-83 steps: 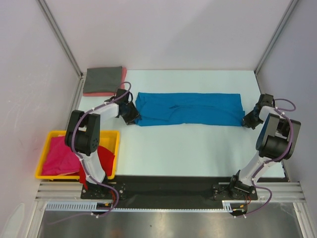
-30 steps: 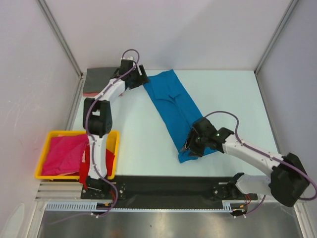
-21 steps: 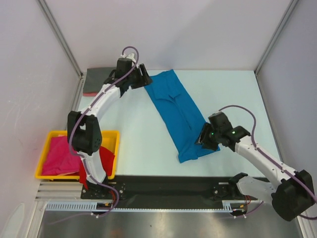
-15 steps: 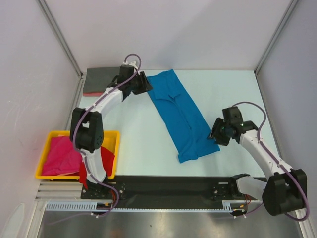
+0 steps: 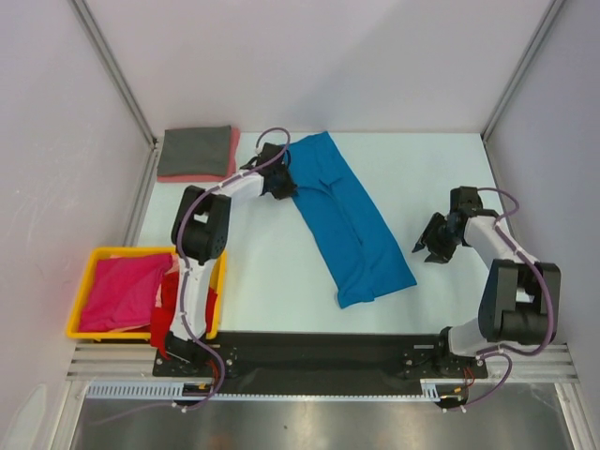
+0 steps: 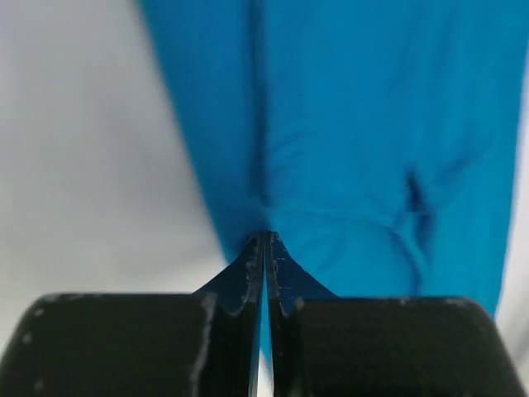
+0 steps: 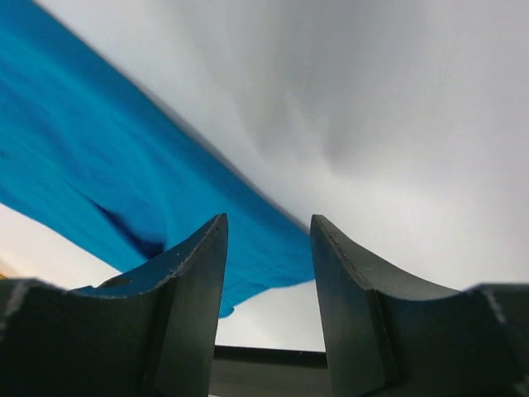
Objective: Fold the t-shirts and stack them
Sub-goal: Fold the tshirt
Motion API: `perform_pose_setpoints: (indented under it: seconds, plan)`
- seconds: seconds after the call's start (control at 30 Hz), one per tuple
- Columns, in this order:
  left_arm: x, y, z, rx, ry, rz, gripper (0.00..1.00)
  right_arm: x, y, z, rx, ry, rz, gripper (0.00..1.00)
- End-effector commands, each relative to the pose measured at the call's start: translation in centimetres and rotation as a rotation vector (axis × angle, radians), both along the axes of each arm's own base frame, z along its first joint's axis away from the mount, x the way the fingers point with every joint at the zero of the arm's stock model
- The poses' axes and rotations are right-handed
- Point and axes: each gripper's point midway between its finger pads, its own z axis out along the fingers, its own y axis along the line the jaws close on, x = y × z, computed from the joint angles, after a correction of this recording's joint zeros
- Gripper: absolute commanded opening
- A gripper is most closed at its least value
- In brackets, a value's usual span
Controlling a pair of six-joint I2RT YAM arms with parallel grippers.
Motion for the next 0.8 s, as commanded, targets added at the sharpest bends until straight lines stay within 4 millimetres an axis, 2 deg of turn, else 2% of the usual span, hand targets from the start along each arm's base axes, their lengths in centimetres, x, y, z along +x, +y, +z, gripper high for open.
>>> perform_pose_setpoints:
  seconds: [0.0,0.03,0.07,0.1,0.13,0.3,0.33,0.47,0.5,0.53,0.57,0.6,0.63,0.67,0.77]
  plan:
    - [1.4,1.2,0.4,0.006,0.017,0.140,0.09,2.6,-0.1,0.7,0.011,-0.041,0.026,0.50]
    - [1.9,1.0,0.7,-0.003,0.012,0.142,0.10,2.6,-0.1,0.0,0.013,-0.017,0.028,0.50]
    - [1.6,1.2,-0.9,0.013,0.055,0.148,0.10,2.5,-0.1,-0.2,0.013,-0.008,0.029,0.50]
    - [1.9,1.2,-1.1,0.017,0.062,0.149,0.10,2.4,-0.1,-0.5,0.016,0.002,0.028,0.50]
    - [3.0,1.1,-0.4,0.007,0.043,0.156,0.11,2.5,0.0,-0.6,0.020,0.000,0.031,0.50]
    - [4.6,0.8,-2.2,-0.101,0.105,0.166,0.16,2.1,0.6,-1.6,0.054,0.022,0.062,0.50]
    - [5.2,1.8,-2.3,-0.112,0.107,0.184,0.16,2.1,0.8,-1.6,0.062,0.021,0.070,0.50]
    - [7.6,3.7,-2.8,-0.143,0.099,0.195,0.18,1.1,1.3,-2.1,0.088,0.050,0.080,0.50]
    - [8.9,3.6,-1.3,-0.168,0.063,0.179,0.18,0.7,1.8,-2.3,0.116,0.056,0.090,0.50]
    - [9.3,4.2,-2.5,-0.171,0.076,0.179,0.18,0.5,2.0,-2.3,0.128,0.060,0.092,0.50]
    - [9.8,4.5,-2.3,-0.170,0.067,0.162,0.19,0.2,2.2,-2.5,0.134,0.070,0.091,0.50]
    - [10.9,4.4,-1.0,-0.185,0.031,0.150,0.20,-0.3,2.5,-2.6,0.141,0.079,0.103,0.50]
    - [11.0,4.5,-1.3,-0.206,0.035,0.133,0.21,-0.4,2.6,-2.6,0.142,0.075,0.112,0.50]
    - [11.6,4.3,-0.6,-0.225,0.003,0.116,0.24,-0.5,2.6,-2.6,0.137,0.074,0.119,0.50]
    - [11.3,2.8,0.9,-0.254,-0.031,0.047,0.38,-0.8,2.6,-2.7,0.125,0.072,0.134,0.50]
